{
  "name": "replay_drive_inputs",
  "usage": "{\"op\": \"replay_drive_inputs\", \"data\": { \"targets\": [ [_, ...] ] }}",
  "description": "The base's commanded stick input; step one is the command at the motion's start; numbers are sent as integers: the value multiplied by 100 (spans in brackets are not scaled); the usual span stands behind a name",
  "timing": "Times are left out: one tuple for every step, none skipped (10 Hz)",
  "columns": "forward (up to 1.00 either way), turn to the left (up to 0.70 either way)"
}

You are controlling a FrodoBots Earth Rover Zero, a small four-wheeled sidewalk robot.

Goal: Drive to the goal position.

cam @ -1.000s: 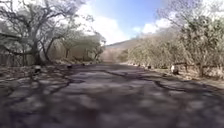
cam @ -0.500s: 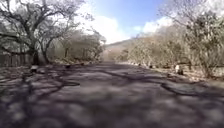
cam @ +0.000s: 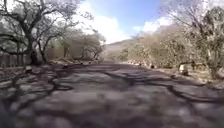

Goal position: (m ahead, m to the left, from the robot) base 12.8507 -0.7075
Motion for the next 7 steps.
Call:
{"op": "replay_drive_inputs", "data": {
  "targets": [
    [70, 0],
    [70, 0],
    [70, 0],
    [70, 0],
    [70, 0],
    [70, 0],
    [70, 0]
  ]
}}
